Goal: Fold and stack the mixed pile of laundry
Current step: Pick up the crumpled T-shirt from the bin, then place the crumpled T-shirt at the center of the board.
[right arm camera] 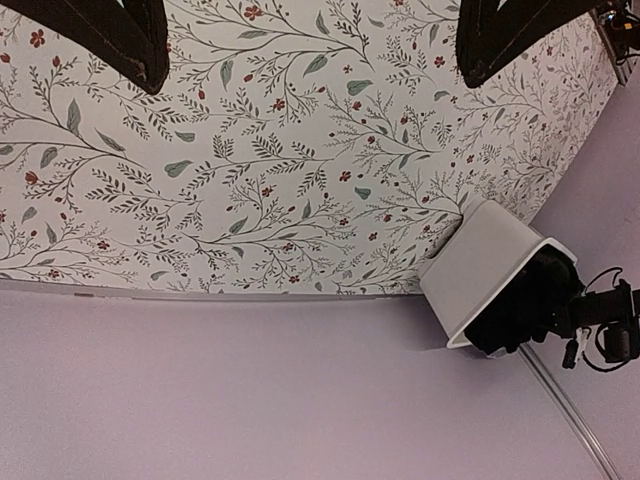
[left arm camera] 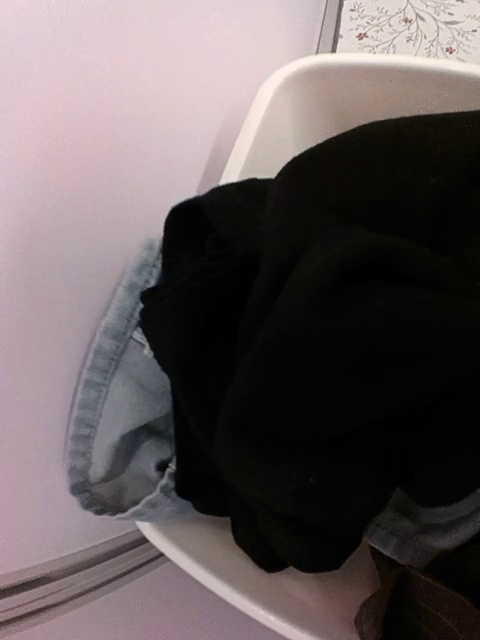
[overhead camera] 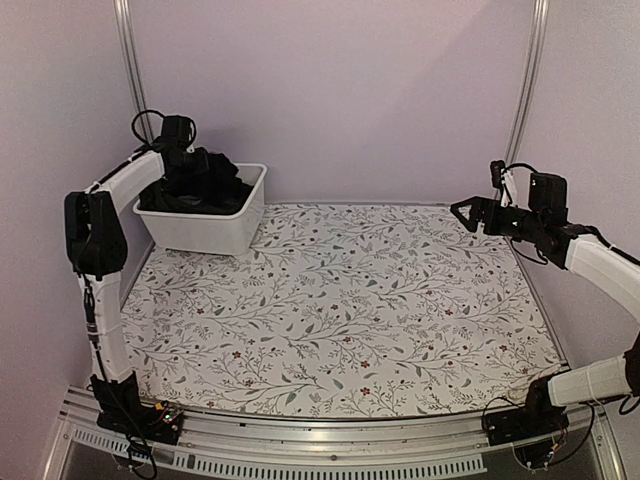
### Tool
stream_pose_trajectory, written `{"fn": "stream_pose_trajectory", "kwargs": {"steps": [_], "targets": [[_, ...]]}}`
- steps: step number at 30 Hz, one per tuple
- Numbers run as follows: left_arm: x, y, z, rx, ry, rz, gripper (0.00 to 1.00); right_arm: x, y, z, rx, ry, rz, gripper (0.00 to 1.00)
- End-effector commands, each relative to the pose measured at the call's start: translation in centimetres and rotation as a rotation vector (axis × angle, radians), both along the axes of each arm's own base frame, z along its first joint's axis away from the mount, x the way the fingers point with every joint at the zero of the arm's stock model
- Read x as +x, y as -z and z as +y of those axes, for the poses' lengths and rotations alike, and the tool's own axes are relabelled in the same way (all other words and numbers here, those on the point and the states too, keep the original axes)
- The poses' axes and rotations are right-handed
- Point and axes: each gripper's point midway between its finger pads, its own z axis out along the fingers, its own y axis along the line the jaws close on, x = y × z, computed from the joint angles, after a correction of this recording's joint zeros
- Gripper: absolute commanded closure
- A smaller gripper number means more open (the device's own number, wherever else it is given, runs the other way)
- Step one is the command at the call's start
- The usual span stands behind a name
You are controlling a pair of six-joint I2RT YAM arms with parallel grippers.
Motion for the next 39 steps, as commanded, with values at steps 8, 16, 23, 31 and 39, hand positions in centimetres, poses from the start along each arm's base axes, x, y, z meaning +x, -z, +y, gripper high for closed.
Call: {"fn": "stream_pose_trajectory", "kwargs": {"steps": [8, 16, 23, 31, 39], "targets": [[-6.8, -25.1, -7.0, 0.022, 0.202, -0.531, 1.0, 0.0, -1.4, 0.5, -0.005, -0.023, -0.035, 0.01], [-16.5, -35.5, -19.7, -0.063, 0.589, -0.807, 1.0, 0.0, -2.5, 0.4, -0.001, -0.02, -0.058, 0.01], [-23.0, -37.7, -28.6, -0.186, 0.858, -0.873, 1.0, 0.1, -3.2, 0.4, 0.01, -0.018, -0.065, 0.01], [-24.6, -23.3, -33.4, -0.23, 1.111, -0.569, 0.88, -0.6, -2.8, -0.3, -0.009, 0.01, -0.05, 0.01], [-21.2, -3.1, -25.6, -0.247, 0.881, -0.123, 0.28, -2.1, -0.2, 0.6, 0.008, -0.057, 0.007, 0.01]]}}
